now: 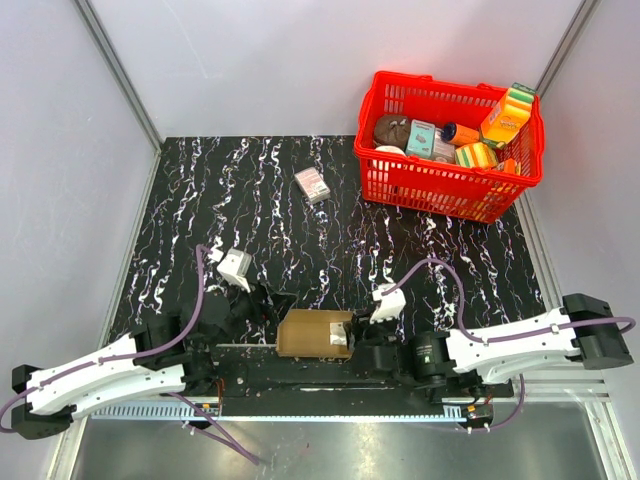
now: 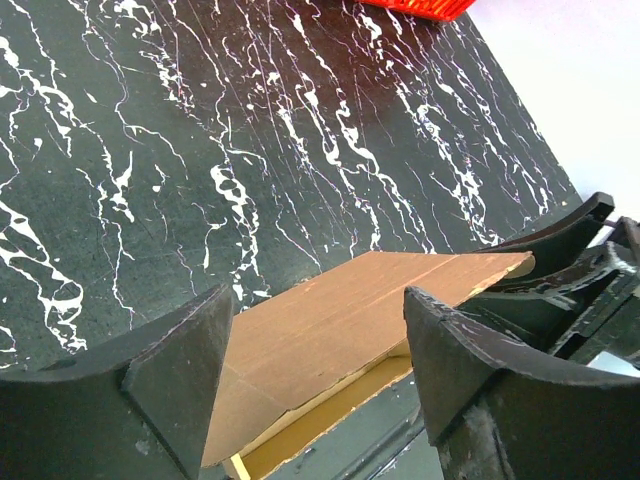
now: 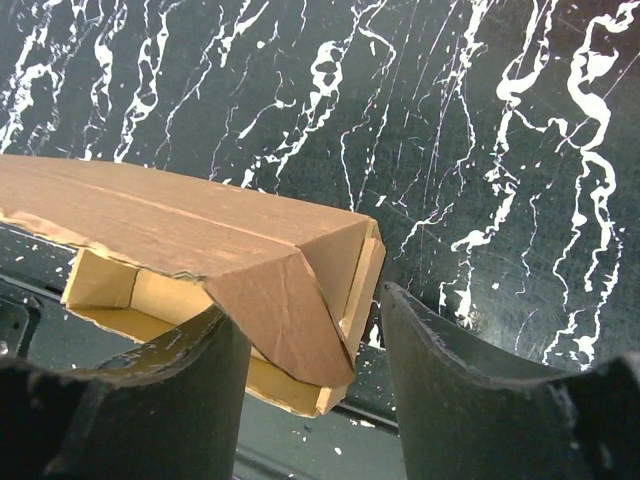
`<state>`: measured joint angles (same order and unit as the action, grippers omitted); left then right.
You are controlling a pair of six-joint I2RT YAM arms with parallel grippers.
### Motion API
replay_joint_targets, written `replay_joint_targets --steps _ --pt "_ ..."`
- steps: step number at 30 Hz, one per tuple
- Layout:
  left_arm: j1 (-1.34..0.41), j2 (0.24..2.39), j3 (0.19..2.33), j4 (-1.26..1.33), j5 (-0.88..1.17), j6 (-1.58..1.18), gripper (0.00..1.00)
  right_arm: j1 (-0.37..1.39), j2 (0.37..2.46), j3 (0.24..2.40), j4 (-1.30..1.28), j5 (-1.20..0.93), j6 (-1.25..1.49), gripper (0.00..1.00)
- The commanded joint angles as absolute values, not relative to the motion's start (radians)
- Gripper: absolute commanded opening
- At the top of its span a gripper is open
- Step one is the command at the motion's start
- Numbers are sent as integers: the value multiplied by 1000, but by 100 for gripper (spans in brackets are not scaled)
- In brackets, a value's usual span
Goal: Fold the paper box
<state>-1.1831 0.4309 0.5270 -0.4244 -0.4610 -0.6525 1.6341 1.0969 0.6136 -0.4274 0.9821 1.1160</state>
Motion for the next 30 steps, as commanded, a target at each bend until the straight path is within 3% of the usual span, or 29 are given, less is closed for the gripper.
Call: replay_joint_targets --steps 1,19,30 --pt "-1186 413 517 -379 -491 -652 74 1600 1135 607 -347 937 1078 57" --pt "-1187 419 500 -364 -506 -646 75 1574 1197 580 -253 1005 1034 8" --pt "-1186 417 515 -315 -626 -595 77 1568 1121 580 -255 1163 947 0"
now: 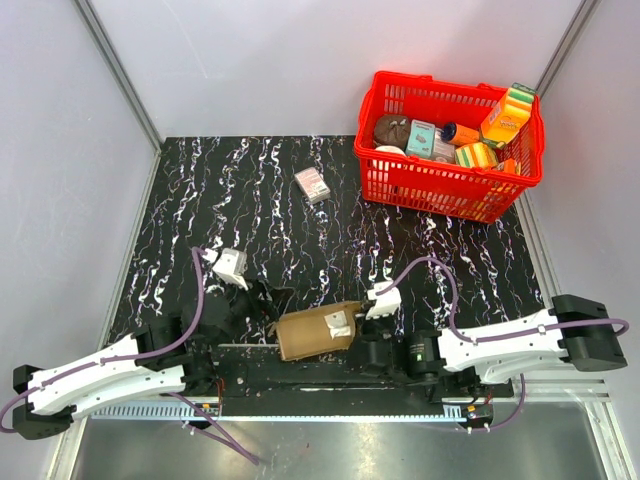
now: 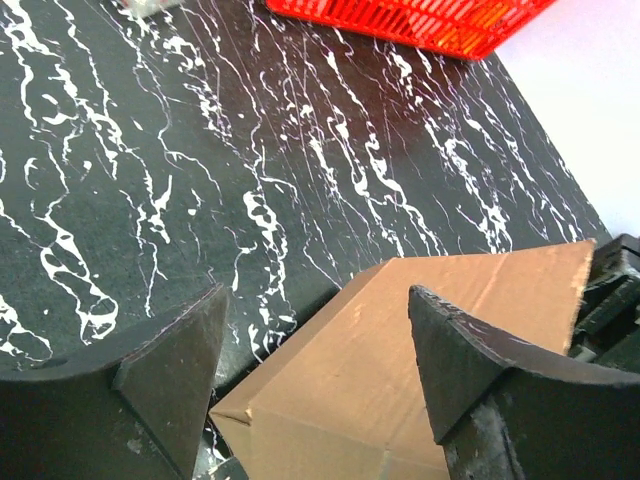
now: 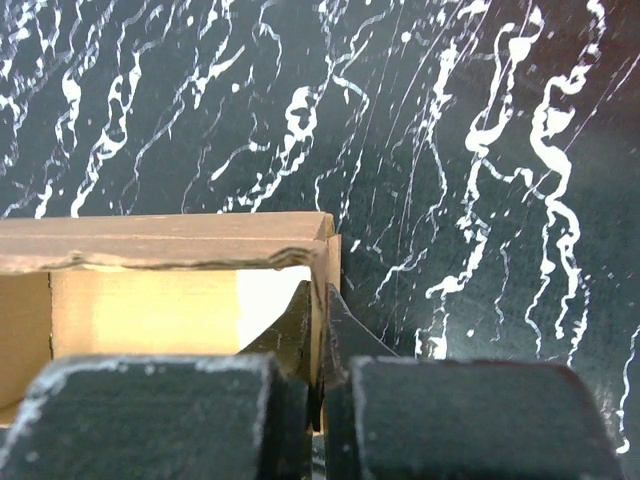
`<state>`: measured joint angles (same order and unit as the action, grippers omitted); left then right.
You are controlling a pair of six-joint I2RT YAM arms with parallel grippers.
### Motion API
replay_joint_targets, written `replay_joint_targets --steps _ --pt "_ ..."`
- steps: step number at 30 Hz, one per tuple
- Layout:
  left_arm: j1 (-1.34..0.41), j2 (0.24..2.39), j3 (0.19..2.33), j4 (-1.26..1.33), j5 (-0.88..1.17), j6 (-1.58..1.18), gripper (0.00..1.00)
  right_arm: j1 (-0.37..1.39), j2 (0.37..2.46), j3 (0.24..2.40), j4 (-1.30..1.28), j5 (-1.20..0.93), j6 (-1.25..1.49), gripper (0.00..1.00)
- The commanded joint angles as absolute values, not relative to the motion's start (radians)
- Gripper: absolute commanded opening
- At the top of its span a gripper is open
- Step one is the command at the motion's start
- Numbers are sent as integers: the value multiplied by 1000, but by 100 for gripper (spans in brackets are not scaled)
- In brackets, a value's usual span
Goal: Fold the paper box
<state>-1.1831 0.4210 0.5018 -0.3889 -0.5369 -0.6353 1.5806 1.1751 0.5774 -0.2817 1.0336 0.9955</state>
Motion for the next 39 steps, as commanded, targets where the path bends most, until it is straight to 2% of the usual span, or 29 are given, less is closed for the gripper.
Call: replay_joint_targets --steps 1,7,11,15,19,24,28,30,33,39 --pt "-1184 419 521 -304 -652 -591 77 1553 1115 581 -259 1166 936 0" --pt "-1163 414 558 -296 -791 -568 78 1441 1028 569 -275 1146 856 0" --pt "-1080 410 557 -241 -779 -522 80 1330 1008 581 -256 1086 752 0" --pt "-931 440 546 -157 -649 -505 81 1189 1022 580 -180 974 629 0" --pt "-784 489 494 -26 -422 -469 79 1083 1078 571 -91 853 554 0" --pt "-738 549 436 139 -357 -407 74 977 1156 595 -23 709 485 0" --pt "-736 589 399 227 -313 -347 61 934 1216 624 -9 652 431 0" --pt "-736 610 384 280 -290 -325 60 930 1227 632 -11 643 420 0" --pt "-735 635 330 362 -215 -310 61 927 1233 635 -8 635 416 0" --pt "-736 676 276 423 -42 -298 77 917 1207 624 -9 615 419 0"
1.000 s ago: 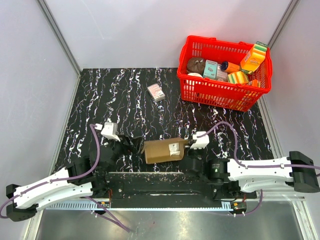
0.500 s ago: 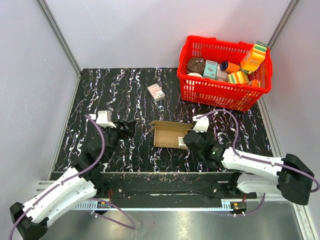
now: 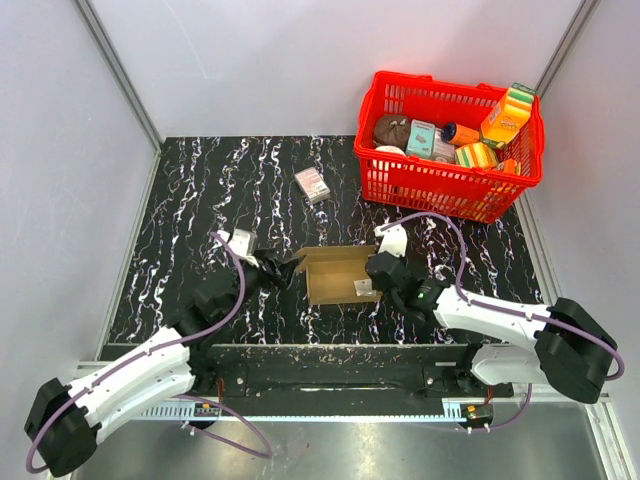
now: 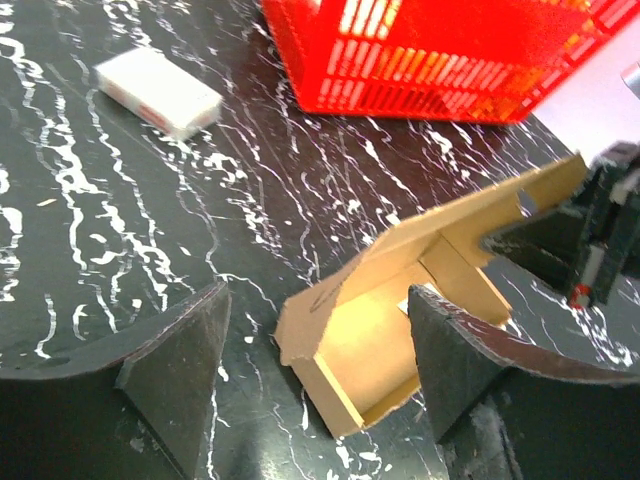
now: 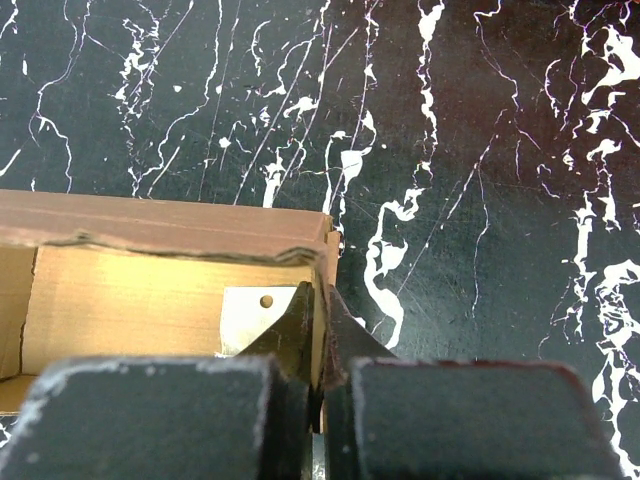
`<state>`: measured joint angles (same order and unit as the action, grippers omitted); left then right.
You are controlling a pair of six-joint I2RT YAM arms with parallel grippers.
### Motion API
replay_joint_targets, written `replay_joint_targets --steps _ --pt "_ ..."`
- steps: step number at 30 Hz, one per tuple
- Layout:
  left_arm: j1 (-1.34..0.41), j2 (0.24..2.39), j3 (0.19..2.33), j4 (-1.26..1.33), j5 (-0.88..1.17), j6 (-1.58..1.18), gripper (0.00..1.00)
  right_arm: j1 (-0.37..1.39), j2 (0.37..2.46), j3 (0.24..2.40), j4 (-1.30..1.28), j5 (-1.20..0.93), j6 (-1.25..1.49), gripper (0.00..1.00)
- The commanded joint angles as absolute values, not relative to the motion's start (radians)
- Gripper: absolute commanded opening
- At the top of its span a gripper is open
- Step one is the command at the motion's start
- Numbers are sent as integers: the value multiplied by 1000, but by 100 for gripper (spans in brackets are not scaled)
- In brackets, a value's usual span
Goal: Fold the paper box
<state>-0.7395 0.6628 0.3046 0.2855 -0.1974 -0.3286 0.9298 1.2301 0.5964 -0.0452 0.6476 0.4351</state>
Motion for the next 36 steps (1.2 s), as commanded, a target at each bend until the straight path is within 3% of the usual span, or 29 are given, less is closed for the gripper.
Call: replay_joint_targets --steps 1,7,12,14,15,16,17,36 --pt "-735 681 275 422 -26 -296 78 917 1203 621 -9 611 417 0" --pt "-735 785 331 335 50 -224 78 914 1192 617 -9 598 417 0" --pt "-735 911 396 318 61 -192 71 911 1200 612 -9 589 417 0" --pt "-733 961 411 325 57 -192 60 913 1203 612 -9 588 417 0" --pt "-735 980 437 319 55 -193 51 911 1206 611 -9 586 420 0" --pt "-735 997 452 310 45 -205 35 911 1206 609 -11 587 422 0" --pt "-733 1027 468 293 44 -209 31 911 1206 609 -9 586 423 0" --pt "-742 1140 552 238 9 -281 15 911 1232 609 23 624 489 0"
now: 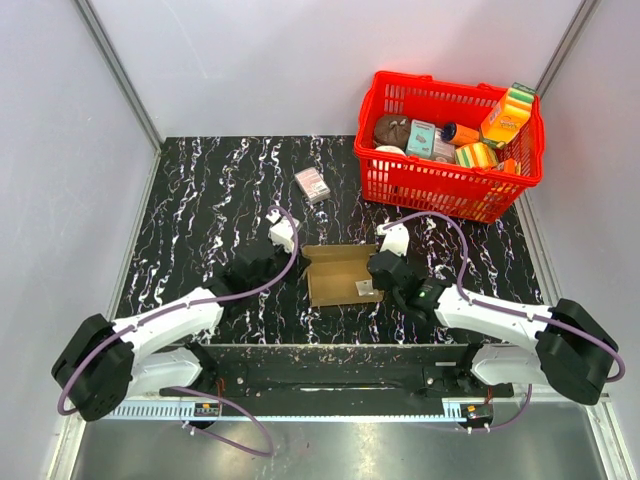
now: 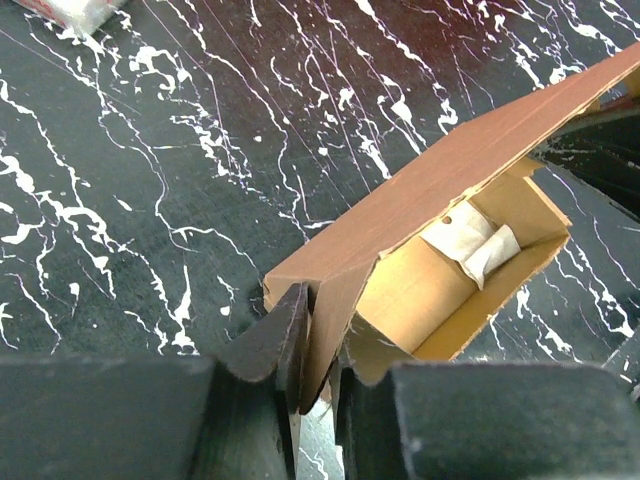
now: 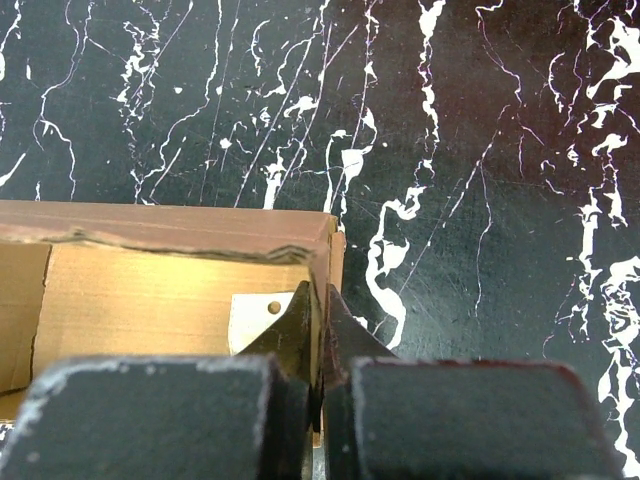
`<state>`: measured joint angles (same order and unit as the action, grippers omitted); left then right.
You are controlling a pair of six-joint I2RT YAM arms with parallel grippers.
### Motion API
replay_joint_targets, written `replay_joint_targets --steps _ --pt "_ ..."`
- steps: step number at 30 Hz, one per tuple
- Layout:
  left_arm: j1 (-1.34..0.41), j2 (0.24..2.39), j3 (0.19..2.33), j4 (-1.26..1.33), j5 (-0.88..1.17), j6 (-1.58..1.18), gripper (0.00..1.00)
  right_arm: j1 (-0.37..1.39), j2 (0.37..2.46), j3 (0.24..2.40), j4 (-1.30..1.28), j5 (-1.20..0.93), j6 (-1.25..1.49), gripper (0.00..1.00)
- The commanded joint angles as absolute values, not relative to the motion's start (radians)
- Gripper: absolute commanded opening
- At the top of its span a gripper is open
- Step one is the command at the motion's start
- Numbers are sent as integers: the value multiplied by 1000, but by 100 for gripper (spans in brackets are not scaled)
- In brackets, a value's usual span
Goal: Fold the paper box
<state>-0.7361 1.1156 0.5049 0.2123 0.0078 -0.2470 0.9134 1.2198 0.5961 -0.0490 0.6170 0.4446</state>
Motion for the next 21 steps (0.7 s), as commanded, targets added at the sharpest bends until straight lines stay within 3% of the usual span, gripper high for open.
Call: replay_joint_targets --steps 1,10,17,21 --pt "-744 1150 554 241 6 -285 15 911 1232 609 26 624 492 0" --pt "-781 1201 617 221 -55 -328 10 913 1226 609 28 673 563 0" --pt "-842 1238 681 143 -181 -374 34 925 1204 606 41 744 584 0" --pt "-877 1262 715 94 -255 -383 33 928 1207 607 46 750 589 0"
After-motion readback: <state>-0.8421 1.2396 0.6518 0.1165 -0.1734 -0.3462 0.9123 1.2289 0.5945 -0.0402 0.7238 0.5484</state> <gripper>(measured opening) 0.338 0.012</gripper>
